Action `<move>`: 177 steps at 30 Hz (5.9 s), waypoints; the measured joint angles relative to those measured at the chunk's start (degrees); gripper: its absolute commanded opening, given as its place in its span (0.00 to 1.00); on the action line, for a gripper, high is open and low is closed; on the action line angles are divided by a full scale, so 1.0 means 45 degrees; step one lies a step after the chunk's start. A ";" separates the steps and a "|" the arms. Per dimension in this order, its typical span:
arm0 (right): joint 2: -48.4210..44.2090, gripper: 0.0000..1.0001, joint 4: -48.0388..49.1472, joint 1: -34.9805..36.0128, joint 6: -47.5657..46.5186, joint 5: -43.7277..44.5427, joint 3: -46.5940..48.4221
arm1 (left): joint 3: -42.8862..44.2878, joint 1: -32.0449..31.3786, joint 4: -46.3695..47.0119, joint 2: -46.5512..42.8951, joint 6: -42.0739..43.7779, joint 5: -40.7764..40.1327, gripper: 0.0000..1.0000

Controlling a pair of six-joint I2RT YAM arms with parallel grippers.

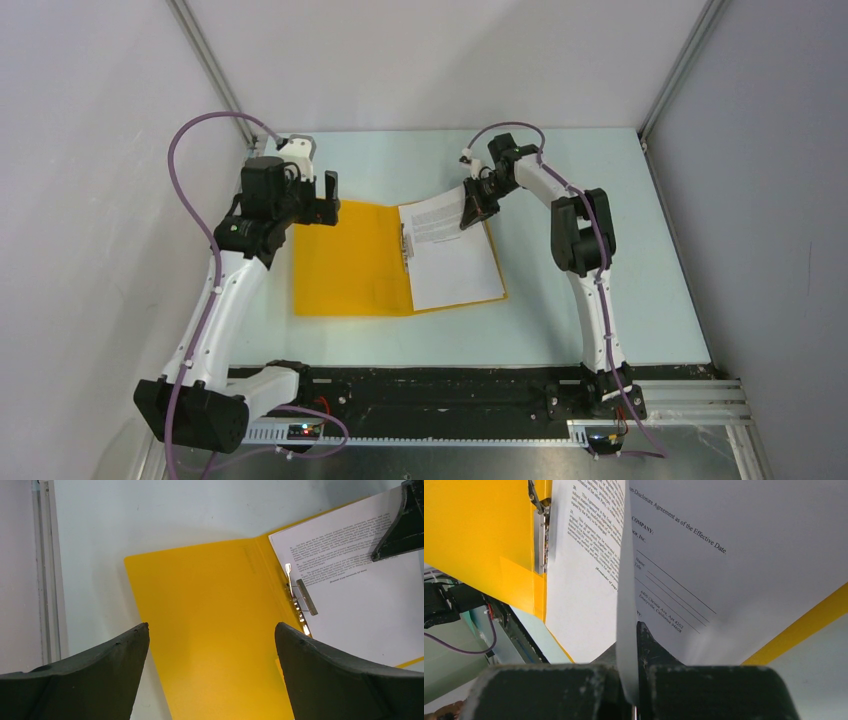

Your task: Put the files into the folder

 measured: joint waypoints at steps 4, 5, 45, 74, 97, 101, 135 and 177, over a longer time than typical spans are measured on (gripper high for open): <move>0.0151 0.00 0.0000 0.0000 -0.0034 0.0000 0.0112 | 0.0000 0.0000 0.0000 0.0005 0.0000 0.0000 1.00; 0.0199 0.00 0.0005 0.0000 -0.0034 0.0005 0.0160 | 0.0000 0.0000 0.0000 0.0000 0.0000 -0.0005 1.00; -0.3609 0.30 -0.0063 -0.0573 -0.0350 0.3468 -0.0588 | -0.1647 -0.0180 0.0554 0.0306 -0.2297 0.1345 0.95; 0.0117 0.00 -0.0228 0.0316 0.0243 -0.0262 -0.1477 | 0.1486 -0.1423 0.7048 1.0788 -0.3730 0.6581 0.85; 0.0539 0.00 -0.0393 0.0107 0.0651 -0.1025 -0.1258 | 0.1792 -0.1438 0.7723 1.2308 -0.4435 0.8354 0.71; 0.0539 0.00 -0.0393 0.0107 0.0646 -0.1030 -0.1258 | 0.1457 -0.1452 0.7830 1.2065 -0.4478 0.8631 0.71; -0.0466 0.22 -0.0418 0.0199 0.0593 -0.1229 -0.1302 | -0.1506 -0.1778 0.7684 0.5581 -0.6722 0.5994 0.72; -0.5464 0.32 0.0529 0.0457 0.1758 -0.0913 -0.4823 | 0.0913 -0.2841 0.3123 1.0365 -0.9534 0.0646 0.25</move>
